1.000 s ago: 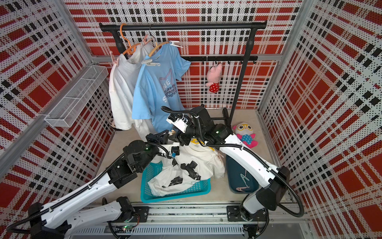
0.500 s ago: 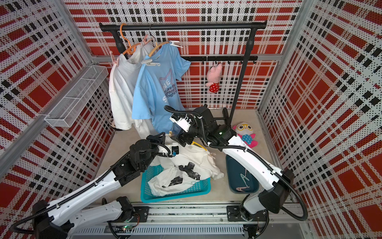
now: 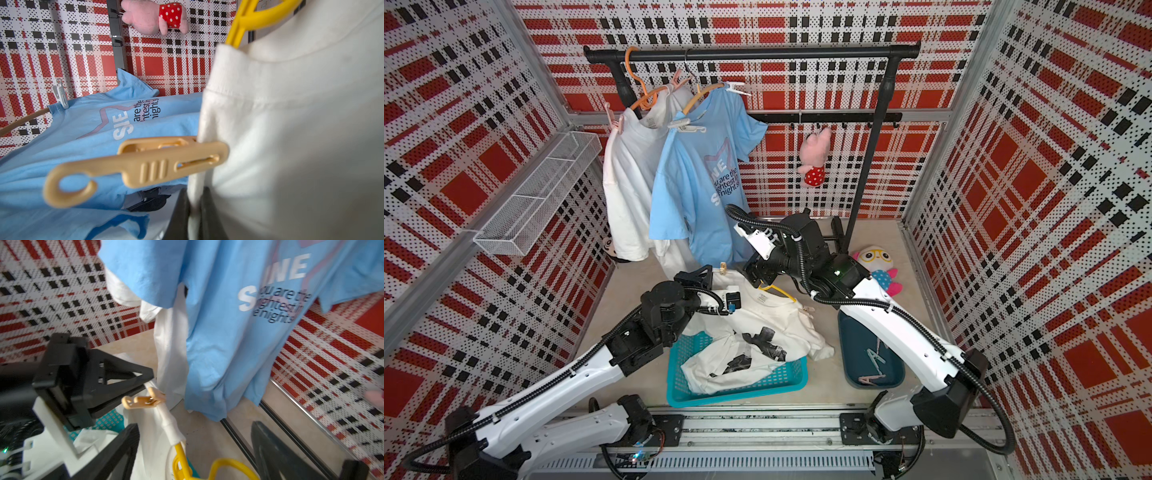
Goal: Use clothespins to secure the t-shirt on both sides of the hanger
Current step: Hang the hanger on the clothesline.
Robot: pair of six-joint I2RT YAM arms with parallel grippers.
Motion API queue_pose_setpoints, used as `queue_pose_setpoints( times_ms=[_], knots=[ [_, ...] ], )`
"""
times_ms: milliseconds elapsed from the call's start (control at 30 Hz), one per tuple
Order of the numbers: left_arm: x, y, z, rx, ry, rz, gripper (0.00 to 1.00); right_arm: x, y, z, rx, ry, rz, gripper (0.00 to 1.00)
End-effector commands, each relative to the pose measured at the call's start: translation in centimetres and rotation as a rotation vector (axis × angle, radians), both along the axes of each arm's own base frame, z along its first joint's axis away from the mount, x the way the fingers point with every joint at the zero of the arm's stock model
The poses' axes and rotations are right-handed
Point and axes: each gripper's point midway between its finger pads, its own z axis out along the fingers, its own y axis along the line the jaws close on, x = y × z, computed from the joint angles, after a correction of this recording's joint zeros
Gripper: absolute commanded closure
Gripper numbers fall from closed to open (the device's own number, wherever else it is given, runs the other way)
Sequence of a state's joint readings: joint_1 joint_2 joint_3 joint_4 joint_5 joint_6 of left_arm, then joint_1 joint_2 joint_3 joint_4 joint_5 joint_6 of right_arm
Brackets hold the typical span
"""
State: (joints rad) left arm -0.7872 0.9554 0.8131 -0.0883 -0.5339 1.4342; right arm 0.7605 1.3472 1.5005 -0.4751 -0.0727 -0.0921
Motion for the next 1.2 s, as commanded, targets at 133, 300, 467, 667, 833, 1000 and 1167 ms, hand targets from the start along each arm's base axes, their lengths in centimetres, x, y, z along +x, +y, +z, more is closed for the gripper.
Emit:
queue_pose_setpoints(
  times_ms=[133,300,467,667,833,1000,1167],
  knots=[
    [-0.8,0.9,1.7,-0.088,-0.035,0.019,1.00,0.8,-6.6,1.0,0.090,-0.001,-0.335,0.20],
    [-1.0,1.1,2.1,-0.106,-0.043,0.021,1.00,0.8,-7.5,-1.7,0.051,0.064,-0.387,0.25],
    [-1.2,1.3,2.6,-0.134,-0.056,0.028,1.00,1.4,-6.9,-2.8,0.045,0.103,-0.399,0.31],
    [-1.5,1.2,3.4,-0.163,-0.067,0.031,1.00,2.5,-4.7,-3.2,0.071,0.142,-0.364,0.38],
    [-1.8,1.1,3.9,-0.155,-0.081,0.026,1.00,3.6,-3.9,-2.9,0.094,0.123,-0.373,0.44],
    [-2.1,0.5,4.7,-0.162,-0.094,0.014,1.00,4.7,-3.8,-1.6,0.105,0.065,-0.401,0.63],
    [-2.5,-0.4,5.5,-0.177,-0.099,-0.011,1.00,5.1,-4.6,0.5,0.102,-0.018,-0.428,0.86]
  ],
)
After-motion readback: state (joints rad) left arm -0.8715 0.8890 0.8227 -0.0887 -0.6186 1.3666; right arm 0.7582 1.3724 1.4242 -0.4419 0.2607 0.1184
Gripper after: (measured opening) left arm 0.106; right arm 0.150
